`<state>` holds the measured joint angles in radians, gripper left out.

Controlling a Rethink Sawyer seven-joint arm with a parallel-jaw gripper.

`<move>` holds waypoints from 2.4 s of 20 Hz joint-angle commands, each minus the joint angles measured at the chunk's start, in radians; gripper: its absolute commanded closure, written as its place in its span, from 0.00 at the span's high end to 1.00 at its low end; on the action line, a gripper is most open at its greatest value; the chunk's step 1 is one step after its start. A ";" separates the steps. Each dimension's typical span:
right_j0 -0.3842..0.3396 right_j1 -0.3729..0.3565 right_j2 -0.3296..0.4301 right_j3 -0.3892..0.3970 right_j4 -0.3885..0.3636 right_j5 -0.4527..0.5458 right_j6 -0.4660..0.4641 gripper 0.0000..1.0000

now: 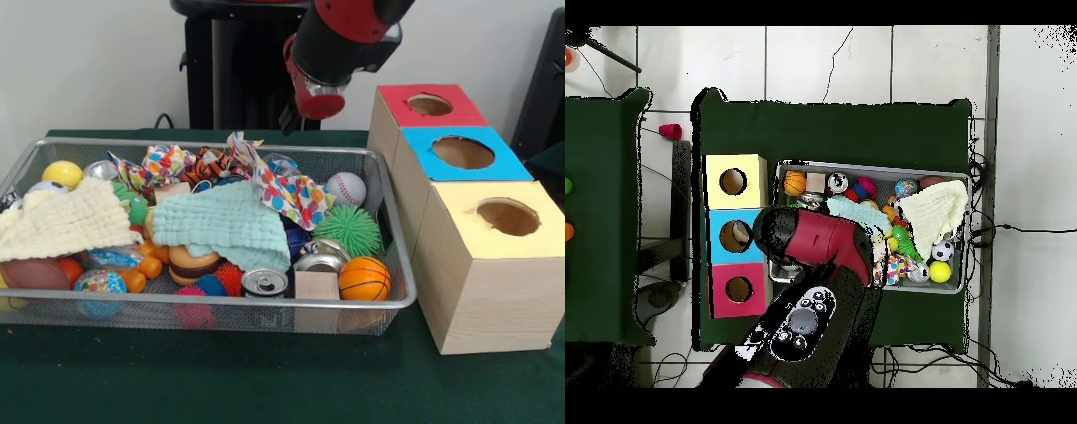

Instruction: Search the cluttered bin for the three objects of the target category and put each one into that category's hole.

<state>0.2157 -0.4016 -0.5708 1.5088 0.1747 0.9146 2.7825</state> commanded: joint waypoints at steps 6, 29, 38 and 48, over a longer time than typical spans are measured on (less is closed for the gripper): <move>0.011 -0.013 0.023 -0.074 -0.104 0.056 0.020 0.00; 0.010 0.059 0.120 0.104 0.101 -0.566 0.196 1.00; -0.005 0.069 0.143 0.108 0.119 -0.416 0.115 1.00; -0.032 0.146 0.155 0.060 0.098 -0.228 0.081 1.00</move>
<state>0.2298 -0.3332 -0.5645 1.5499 0.2508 0.6078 2.7825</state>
